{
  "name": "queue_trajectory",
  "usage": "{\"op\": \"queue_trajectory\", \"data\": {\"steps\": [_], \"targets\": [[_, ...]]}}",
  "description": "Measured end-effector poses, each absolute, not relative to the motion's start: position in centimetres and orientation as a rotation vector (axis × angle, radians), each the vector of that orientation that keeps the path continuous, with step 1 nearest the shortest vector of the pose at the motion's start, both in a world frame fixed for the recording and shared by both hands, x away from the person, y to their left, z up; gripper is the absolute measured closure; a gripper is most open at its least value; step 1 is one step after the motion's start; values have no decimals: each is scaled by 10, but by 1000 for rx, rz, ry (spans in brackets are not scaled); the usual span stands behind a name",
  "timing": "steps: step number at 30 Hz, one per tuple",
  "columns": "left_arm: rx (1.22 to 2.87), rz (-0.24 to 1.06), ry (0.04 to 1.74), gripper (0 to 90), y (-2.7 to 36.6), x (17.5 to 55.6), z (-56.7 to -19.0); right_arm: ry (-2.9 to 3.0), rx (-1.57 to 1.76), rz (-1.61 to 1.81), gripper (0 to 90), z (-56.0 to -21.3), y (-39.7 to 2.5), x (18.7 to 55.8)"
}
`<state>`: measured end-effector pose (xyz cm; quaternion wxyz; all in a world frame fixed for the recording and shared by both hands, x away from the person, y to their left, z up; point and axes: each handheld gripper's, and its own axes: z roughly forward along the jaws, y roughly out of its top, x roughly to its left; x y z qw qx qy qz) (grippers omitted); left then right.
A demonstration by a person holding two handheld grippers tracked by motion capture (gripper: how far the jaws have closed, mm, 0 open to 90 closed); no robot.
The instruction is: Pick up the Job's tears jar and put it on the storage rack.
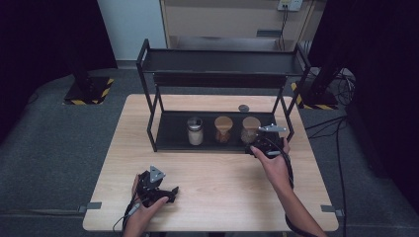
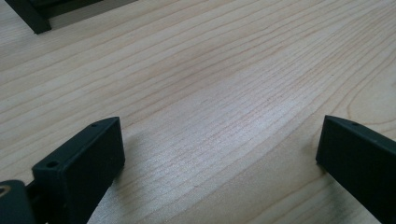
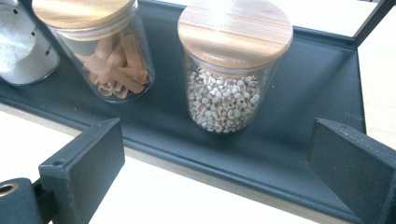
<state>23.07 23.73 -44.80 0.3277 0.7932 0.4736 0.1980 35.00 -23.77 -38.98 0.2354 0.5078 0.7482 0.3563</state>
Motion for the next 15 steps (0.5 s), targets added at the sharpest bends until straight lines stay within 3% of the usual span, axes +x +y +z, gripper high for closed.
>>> {"op": "queue_trajectory", "data": {"steps": [15], "targets": [[2077, 519, 1240, 0, 237, 231, -448, 2051, 1371, 982, 42, -392, -245, 335]]}}
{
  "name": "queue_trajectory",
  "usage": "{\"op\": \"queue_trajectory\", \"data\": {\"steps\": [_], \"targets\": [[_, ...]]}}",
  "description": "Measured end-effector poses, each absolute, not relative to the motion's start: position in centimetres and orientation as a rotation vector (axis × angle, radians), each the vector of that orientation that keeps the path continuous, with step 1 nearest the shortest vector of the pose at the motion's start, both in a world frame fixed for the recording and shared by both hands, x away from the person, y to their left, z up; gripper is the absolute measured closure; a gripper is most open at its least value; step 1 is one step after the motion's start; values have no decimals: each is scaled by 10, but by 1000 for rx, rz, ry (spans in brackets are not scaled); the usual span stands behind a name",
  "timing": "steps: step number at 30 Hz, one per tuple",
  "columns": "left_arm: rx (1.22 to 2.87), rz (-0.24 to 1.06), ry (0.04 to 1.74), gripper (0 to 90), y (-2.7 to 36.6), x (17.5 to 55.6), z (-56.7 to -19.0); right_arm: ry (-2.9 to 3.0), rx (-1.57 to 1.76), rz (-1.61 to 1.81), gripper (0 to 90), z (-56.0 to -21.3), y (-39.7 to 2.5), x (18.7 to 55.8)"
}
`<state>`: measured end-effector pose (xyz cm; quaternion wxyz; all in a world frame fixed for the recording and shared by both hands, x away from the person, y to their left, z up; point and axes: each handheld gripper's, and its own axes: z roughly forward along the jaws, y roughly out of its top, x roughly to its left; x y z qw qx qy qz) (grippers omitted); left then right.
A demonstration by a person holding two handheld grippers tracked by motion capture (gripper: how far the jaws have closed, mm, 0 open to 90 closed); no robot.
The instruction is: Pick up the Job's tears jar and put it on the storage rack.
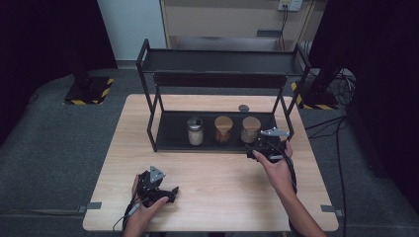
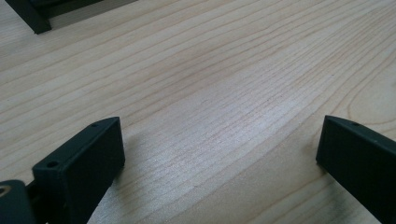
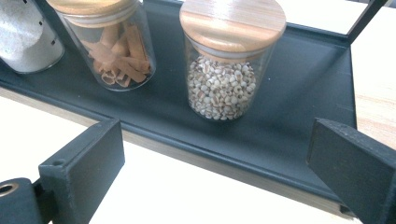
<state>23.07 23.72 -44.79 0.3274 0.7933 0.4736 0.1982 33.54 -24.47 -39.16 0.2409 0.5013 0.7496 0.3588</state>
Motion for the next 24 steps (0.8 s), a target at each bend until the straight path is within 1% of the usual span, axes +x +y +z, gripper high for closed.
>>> {"op": "queue_trajectory", "data": {"steps": [24], "targets": [[2076, 518, 1242, 0, 237, 231, -448, 2047, 1346, 1032, 40, -398, -259, 312]]}}
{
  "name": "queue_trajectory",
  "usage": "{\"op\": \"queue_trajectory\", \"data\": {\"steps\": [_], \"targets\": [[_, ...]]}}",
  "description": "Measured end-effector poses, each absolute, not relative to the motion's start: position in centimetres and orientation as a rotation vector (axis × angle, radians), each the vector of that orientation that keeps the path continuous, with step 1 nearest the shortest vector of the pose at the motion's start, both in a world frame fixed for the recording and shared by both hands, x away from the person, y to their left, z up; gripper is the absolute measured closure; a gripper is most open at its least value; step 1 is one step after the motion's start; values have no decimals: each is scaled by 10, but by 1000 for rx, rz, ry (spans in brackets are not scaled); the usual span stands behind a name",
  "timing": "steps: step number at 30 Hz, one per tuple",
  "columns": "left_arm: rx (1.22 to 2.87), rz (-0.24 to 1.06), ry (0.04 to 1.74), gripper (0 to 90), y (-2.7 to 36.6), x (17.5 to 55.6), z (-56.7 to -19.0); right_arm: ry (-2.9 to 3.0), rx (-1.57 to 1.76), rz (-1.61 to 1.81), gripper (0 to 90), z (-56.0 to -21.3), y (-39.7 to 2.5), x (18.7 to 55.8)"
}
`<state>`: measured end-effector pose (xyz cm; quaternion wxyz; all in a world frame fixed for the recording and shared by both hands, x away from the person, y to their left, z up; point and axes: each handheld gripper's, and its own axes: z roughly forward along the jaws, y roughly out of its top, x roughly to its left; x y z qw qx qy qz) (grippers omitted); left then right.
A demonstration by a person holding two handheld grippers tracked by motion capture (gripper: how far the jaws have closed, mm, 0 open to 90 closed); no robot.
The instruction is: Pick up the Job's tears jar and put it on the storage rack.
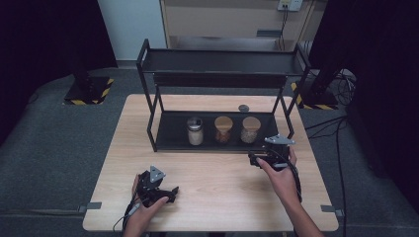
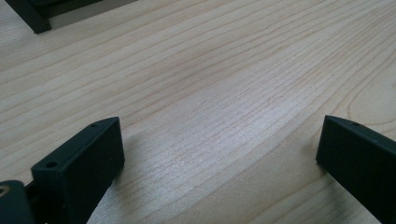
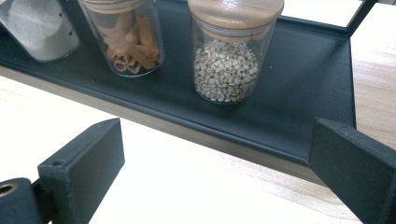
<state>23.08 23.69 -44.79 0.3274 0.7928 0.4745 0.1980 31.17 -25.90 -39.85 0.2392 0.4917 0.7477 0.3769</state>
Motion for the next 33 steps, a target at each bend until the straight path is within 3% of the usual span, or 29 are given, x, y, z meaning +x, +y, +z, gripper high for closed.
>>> {"op": "queue_trajectory", "data": {"steps": [33], "targets": [[2075, 517, 1245, 0, 237, 231, -448, 2059, 1307, 1069, 37, -410, -271, 285]]}}
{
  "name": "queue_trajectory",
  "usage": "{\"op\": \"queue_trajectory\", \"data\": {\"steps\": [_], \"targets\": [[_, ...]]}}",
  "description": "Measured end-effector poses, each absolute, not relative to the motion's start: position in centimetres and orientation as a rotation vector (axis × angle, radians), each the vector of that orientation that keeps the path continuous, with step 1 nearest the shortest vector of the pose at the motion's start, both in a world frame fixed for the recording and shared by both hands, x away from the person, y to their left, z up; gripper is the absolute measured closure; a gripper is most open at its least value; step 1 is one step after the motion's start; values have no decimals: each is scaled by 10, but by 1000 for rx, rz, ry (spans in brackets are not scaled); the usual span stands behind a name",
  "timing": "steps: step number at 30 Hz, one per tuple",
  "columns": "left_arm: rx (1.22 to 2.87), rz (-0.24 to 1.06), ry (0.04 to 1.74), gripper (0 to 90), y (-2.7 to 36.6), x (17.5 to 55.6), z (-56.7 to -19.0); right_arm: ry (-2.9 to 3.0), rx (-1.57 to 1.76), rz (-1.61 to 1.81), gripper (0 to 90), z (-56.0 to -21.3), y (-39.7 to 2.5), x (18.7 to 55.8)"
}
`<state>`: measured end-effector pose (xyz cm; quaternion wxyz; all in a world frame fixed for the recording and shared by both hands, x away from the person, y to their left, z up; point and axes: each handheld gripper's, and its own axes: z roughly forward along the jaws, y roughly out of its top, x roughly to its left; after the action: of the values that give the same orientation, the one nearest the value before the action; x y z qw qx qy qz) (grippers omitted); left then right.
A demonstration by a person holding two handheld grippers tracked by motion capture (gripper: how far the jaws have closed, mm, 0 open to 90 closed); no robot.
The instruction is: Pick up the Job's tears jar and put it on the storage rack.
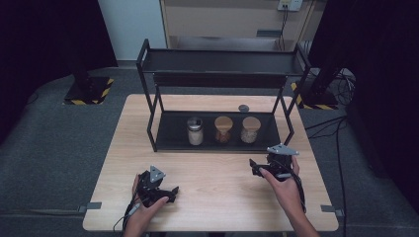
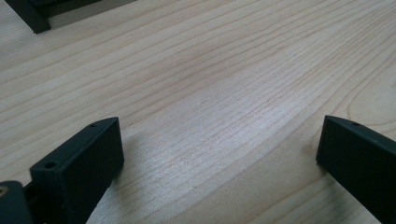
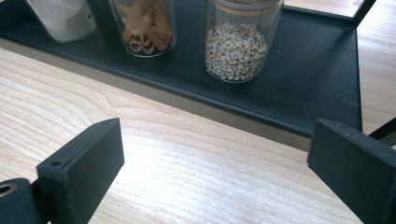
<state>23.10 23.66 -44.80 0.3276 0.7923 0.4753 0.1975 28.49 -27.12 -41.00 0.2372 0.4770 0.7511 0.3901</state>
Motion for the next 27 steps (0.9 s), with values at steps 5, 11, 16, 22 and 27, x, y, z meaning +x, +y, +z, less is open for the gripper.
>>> {"op": "queue_trajectory", "data": {"steps": [5, 11, 16, 22, 27], "targets": [[2074, 517, 1245, 0, 236, 231, -448, 2060, 1312, 1066, 37, -412, -273, 282], [2074, 517, 1246, 0, 236, 231, -448, 2063, 1317, 1070, 37, -415, -275, 278], [2074, 518, 1246, 0, 236, 231, -448, 2064, 1317, 1078, 36, -417, -276, 275], [2074, 518, 1246, 0, 236, 231, -448, 2063, 1323, 1088, 37, -419, -278, 270], [2074, 518, 1246, 0, 236, 231, -448, 2060, 1324, 1099, 37, -420, -281, 266]]}}
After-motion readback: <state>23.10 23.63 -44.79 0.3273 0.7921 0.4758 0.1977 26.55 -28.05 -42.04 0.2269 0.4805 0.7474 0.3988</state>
